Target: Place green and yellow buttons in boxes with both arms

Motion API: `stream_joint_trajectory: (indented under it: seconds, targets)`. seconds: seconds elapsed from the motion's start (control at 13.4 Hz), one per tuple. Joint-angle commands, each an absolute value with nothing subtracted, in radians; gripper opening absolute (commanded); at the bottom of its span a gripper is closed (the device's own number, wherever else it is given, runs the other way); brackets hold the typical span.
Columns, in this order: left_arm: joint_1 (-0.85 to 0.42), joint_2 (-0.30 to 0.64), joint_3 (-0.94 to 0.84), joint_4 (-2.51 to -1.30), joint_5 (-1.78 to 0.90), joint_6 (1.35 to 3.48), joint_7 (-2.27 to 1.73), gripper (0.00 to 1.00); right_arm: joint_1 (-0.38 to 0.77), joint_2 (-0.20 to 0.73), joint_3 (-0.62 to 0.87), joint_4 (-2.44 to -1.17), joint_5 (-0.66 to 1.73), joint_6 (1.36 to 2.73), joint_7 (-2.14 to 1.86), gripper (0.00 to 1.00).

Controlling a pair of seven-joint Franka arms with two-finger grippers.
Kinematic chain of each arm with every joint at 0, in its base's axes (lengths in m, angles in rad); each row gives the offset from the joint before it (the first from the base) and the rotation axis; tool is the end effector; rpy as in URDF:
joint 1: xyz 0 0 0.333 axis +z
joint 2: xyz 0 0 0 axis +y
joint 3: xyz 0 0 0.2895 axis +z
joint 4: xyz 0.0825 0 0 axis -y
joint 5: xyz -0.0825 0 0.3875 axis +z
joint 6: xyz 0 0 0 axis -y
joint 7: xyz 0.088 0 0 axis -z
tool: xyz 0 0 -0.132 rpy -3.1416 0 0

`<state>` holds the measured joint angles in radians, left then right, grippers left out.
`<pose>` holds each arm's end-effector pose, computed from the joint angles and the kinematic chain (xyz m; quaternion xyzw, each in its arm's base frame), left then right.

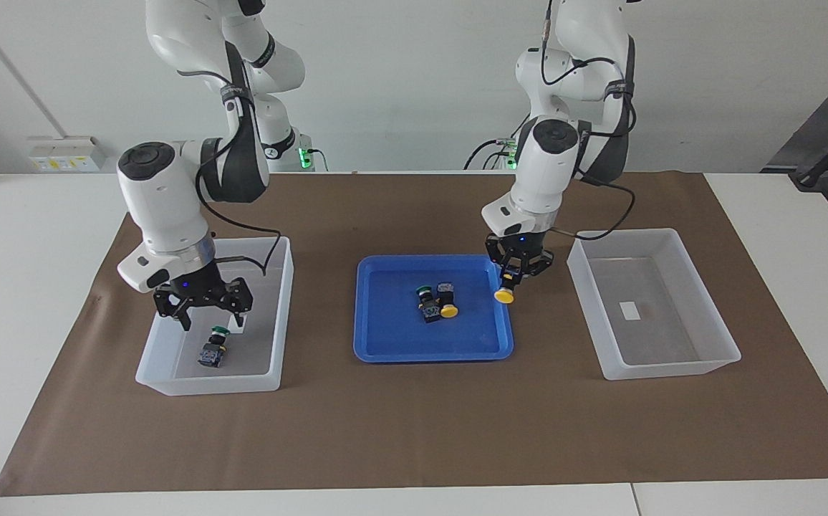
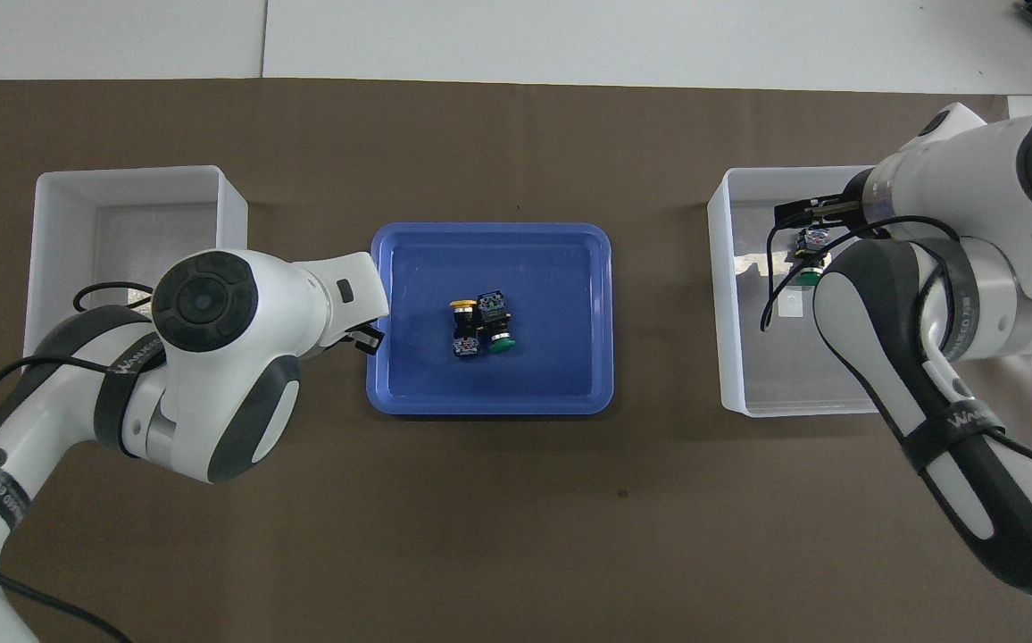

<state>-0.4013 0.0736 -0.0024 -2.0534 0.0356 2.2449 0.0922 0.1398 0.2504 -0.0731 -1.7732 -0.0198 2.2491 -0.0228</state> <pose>0.5333 -0.2259 0.3604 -0.9651 0.2549 -0.0604 0.0051 0.6499 0.0450 0.3891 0.9921 0.0519 0.1131 0.0147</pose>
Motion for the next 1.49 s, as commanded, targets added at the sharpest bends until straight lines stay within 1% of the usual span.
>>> stream_joint_trajectory:
  seconds: [0.0, 0.15, 0.37, 0.6, 0.67, 0.74, 0.82, 0.97, 1.19, 1.27, 1.41]
  targets:
    - [-0.304, 0.063, -0.006, -1.982, 0.055, 2.157, 0.208, 0.00, 0.187, 0.264, -0.023, -1.747, 0.038, 2.233, -0.017, 1.00]
    - [-0.221, 0.058, -0.006, -1.959, 0.055, 2.155, 0.303, 0.00, 0.244, 0.262, -0.014, -1.750, 0.089, 2.265, 0.047, 1.00]
    - [-0.121, 0.067, -0.006, -1.916, 0.055, 2.163, 0.397, 0.00, 0.366, 0.281, -0.014, -1.772, 0.095, 2.348, 0.167, 1.00]
    - [-0.040, 0.069, -0.006, -1.919, 0.055, 2.177, 0.472, 0.00, 0.503, 0.310, -0.014, -1.847, 0.097, 2.532, 0.314, 1.00]
    - [0.001, 0.069, -0.006, -1.922, 0.055, 2.178, 0.474, 0.00, 0.524, 0.314, -0.014, -1.868, 0.095, 2.564, 0.318, 1.00]
    - [0.041, 0.068, -0.008, -1.930, 0.055, 2.198, 0.474, 0.00, 0.529, 0.314, -0.014, -1.882, 0.095, 2.568, 0.310, 1.00]
    - [0.064, 0.066, -0.008, -1.939, 0.055, 2.224, 0.469, 0.00, 0.541, 0.316, -0.014, -1.894, 0.095, 2.569, 0.304, 1.00]
    - [0.101, 0.071, -0.008, -1.950, 0.054, 2.246, 0.457, 0.00, 0.592, 0.348, -0.014, -1.910, 0.095, 2.576, 0.304, 1.00]
    - [0.133, 0.078, -0.006, -1.968, 0.054, 2.302, 0.390, 0.00, 0.615, 0.434, -0.014, -1.917, 0.092, 2.689, 0.305, 1.00]
    - [0.135, 0.080, -0.006, -1.980, 0.054, 2.324, 0.361, 0.00, 0.615, 0.451, -0.014, -1.919, 0.091, 2.698, 0.304, 1.00]
    - [0.146, 0.089, -0.008, -1.988, 0.054, 2.358, 0.341, 0.00, 0.617, 0.451, -0.014, -1.939, 0.078, 2.695, 0.301, 1.00]
